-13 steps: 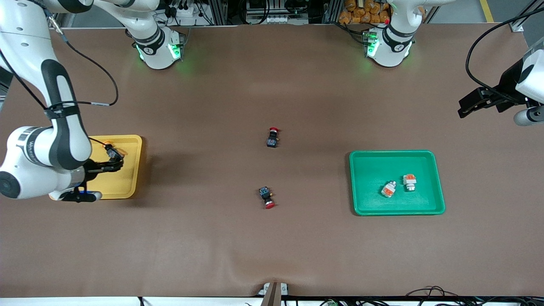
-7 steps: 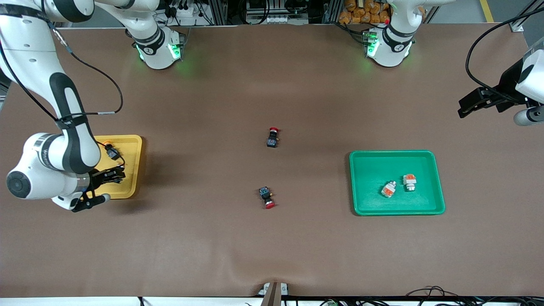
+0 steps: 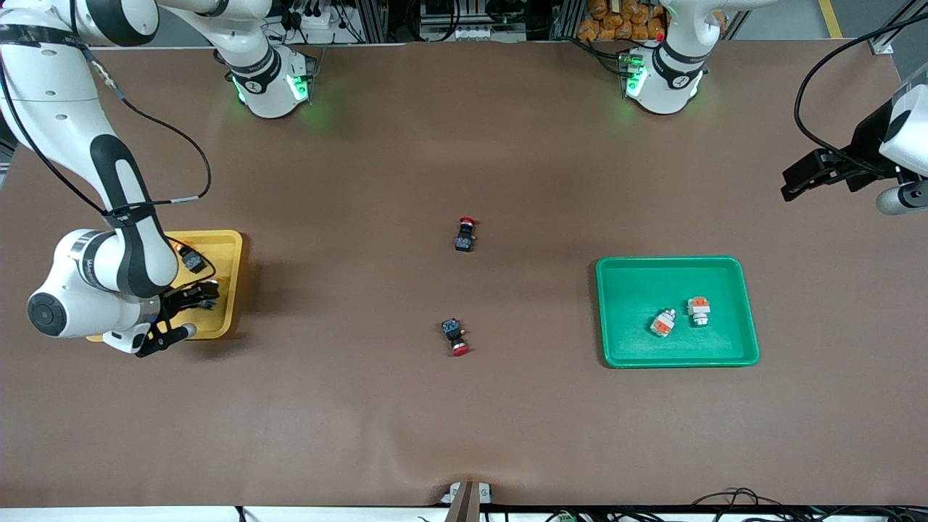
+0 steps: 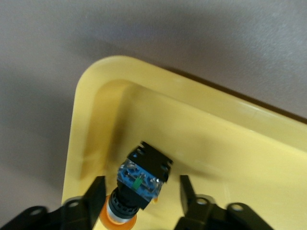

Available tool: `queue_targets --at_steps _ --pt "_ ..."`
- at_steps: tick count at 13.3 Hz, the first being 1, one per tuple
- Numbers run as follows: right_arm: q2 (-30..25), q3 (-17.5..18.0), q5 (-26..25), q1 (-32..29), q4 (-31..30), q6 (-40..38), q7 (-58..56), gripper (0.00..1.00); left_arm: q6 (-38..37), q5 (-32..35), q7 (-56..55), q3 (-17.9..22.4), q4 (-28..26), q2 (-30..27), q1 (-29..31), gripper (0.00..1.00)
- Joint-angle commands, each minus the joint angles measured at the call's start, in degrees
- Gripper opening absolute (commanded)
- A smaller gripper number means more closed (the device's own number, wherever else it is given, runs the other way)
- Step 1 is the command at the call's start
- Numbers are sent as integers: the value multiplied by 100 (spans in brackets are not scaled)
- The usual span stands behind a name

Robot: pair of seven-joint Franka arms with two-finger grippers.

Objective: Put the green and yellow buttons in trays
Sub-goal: 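Release the yellow button in the yellow tray and lift the right gripper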

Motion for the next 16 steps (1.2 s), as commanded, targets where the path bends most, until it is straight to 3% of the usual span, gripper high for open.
queue_targets --at_steps 1,3,7,11,13,15,16 --pt "-104 123 -103 -64 -76 -47 -23 100 -66 -95 -46 -13 -24 -85 14 100" --pt "-156 149 -24 -73 81 -178 -5 100 -66 -86 -46 -13 -24 -85 14 100" --pt "-341 176 -15 190 1502 -1732 275 100 -66 -86 -46 -13 -24 -85 23 100" --pt "-464 334 220 314 2181 -1919 337 100 -66 -86 -46 -13 -24 -77 14 100" --pt "-797 229 976 305 2244 -1858 373 100 -66 -86 -46 -13 -24 -85 14 100" --pt "-1208 150 978 567 2244 -1901 443 100 -66 -86 -46 -13 -32 -85 23 100" --pt "-1463 -77 926 752 2236 -1980 852 100 -66 -86 -46 -13 -24 -85 23 100"
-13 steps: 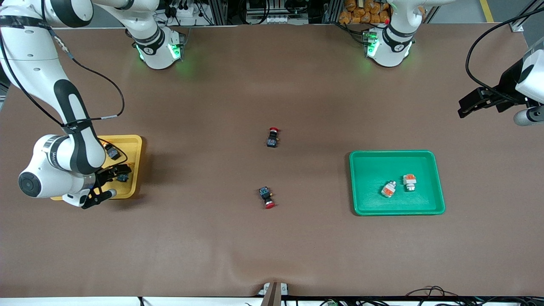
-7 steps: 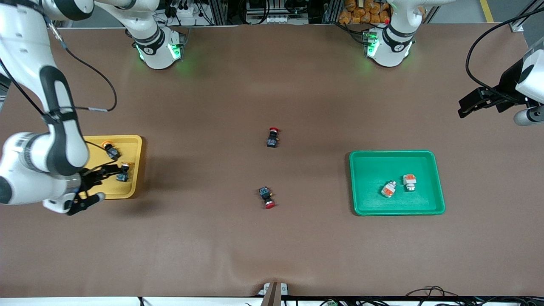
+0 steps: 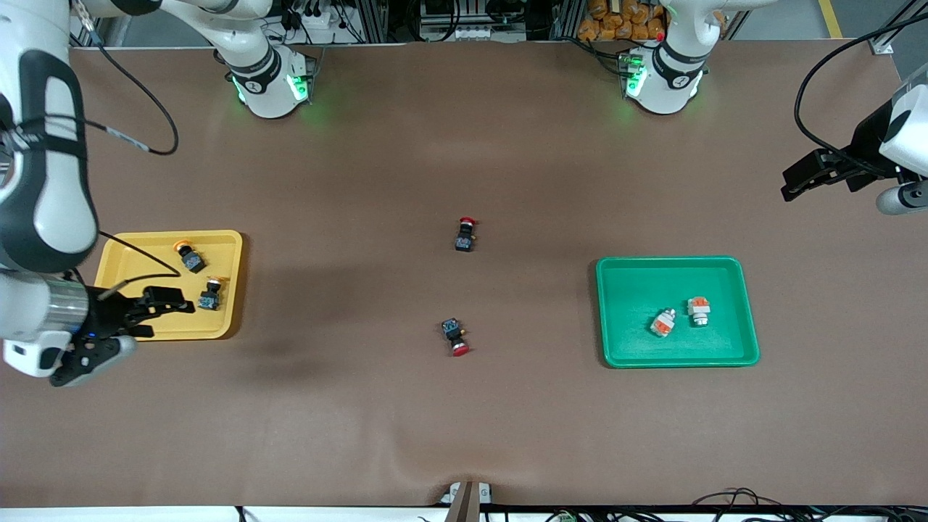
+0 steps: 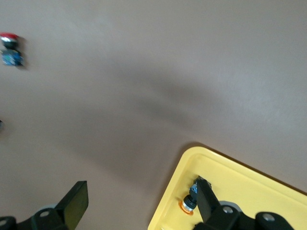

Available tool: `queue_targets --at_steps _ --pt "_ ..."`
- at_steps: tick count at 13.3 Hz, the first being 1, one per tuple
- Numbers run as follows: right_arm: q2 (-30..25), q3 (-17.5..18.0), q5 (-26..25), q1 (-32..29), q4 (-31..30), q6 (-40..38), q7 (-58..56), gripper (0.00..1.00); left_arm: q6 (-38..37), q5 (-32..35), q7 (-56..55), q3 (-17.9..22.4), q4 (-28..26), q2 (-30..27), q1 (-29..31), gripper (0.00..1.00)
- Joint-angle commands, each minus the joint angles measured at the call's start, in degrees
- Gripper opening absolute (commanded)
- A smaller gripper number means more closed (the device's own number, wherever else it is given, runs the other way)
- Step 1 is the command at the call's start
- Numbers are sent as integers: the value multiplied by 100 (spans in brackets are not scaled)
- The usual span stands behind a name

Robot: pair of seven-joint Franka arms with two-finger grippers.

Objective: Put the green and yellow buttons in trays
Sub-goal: 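Release the yellow button in the yellow tray and lift the right gripper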

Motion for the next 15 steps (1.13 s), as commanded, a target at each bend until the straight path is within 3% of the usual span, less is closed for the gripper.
queue_targets --at_steps 1,3,6,8,10,13,15 --pt "-744 -377 -25 455 -112 -536 1051 100 -66 -86 -46 -13 -21 -85 21 100" --pt "-1078 -377 -25 596 -103 -1354 2448 100 -66 -86 -64 -13 -21 -85 21 100" --pt "-1789 -273 -174 816 -155 -1831 4059 100 -66 -86 -64 -13 -21 -85 21 100" --pt "-2063 130 -717 756 -182 -2077 4520 100 -66 -86 -64 -13 -21 -85 21 100" --pt "-2570 202 -790 667 -802 -1930 4573 100 -66 -86 -64 -13 -12 -85 21 100" --pt "-3583 282 -790 430 -2314 -1034 4433 100 -66 -86 -64 -13 -12 -94 30 100" --pt "-3655 290 -781 456 -2493 -1032 4345 100 -66 -86 -64 -13 -12 -94 38 100"
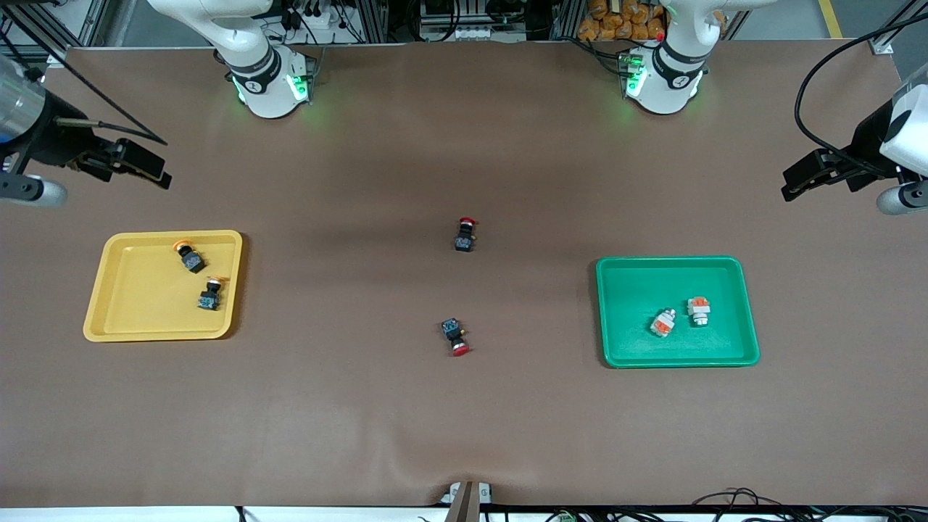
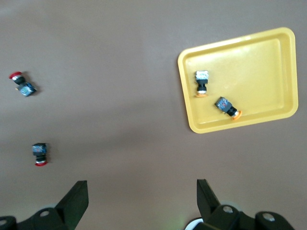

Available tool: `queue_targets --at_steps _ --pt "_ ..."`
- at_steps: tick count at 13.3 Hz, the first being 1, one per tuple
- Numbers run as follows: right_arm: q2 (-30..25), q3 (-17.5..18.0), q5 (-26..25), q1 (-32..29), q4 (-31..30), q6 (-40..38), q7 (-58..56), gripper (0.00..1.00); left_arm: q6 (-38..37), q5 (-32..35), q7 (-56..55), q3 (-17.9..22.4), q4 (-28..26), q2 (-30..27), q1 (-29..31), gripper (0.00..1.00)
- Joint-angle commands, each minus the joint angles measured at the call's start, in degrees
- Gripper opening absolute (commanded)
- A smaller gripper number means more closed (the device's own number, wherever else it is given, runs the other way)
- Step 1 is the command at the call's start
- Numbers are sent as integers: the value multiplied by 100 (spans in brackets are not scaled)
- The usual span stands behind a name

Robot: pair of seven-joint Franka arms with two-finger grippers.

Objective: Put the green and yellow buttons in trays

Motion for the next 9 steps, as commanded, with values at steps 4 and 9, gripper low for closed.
queue_targets --at_steps 4,9 --pt "-244 269 -322 -111 -252 200 -626 100 -66 -95 -37 -14 -16 -111 45 100" --pt "-199 384 -482 -137 -145 191 -715 100 -75 -95 -37 -14 -7 -129 45 100"
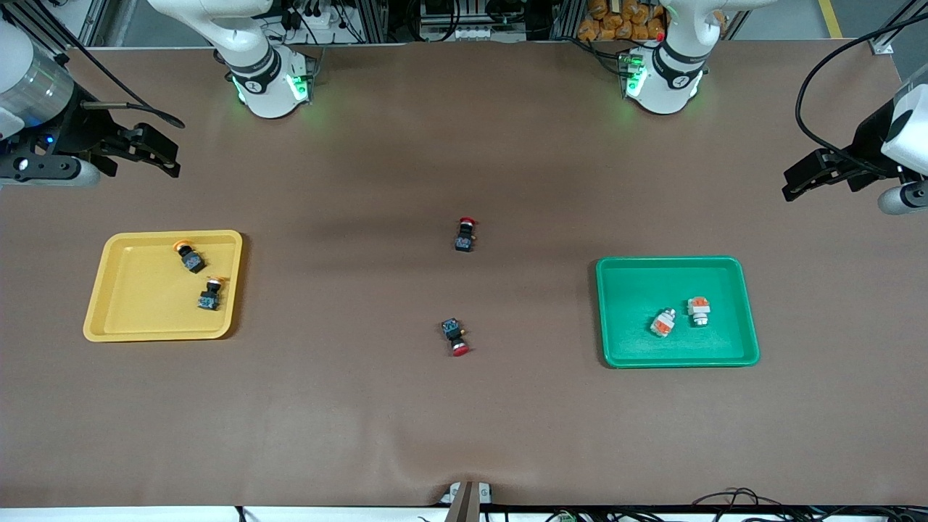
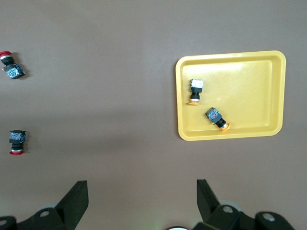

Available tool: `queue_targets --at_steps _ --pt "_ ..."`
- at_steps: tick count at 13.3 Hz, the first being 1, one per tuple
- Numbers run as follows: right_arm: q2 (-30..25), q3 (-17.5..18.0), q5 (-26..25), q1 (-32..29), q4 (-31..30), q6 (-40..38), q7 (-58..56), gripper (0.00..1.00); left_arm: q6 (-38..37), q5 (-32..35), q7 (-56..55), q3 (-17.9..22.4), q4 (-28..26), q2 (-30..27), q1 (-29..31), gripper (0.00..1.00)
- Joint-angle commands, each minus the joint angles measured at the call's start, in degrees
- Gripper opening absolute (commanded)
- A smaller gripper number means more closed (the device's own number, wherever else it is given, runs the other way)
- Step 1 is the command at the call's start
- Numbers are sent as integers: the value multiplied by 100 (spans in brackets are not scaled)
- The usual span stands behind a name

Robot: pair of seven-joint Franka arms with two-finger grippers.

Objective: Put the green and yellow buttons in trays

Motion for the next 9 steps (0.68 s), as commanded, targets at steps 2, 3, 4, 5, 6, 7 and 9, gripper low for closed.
queue_targets --at_steps 2,3,4,5,6,7,9 --pt "31 137 -112 -102 103 -164 -136 100 -66 -86 24 -15 -3 -116 37 100" --pt "31 145 -120 -120 103 -165 -320 100 -66 -86 42 -15 -3 -116 37 100" --pt "31 137 -120 -146 103 -165 -704 100 -75 -86 42 -23 -3 -116 28 100" --pt "31 128 -120 -155 103 -174 -839 100 -75 -86 42 -41 6 -125 37 100" --pt "31 128 -120 -155 103 -182 -788 100 -75 -95 50 -50 6 -143 28 100" --pt "31 128 -120 -155 103 -174 -787 100 -109 -95 42 -58 6 -143 11 100" --pt "40 93 -121 -181 121 -165 -822 100 -276 -77 50 -32 93 -134 2 100"
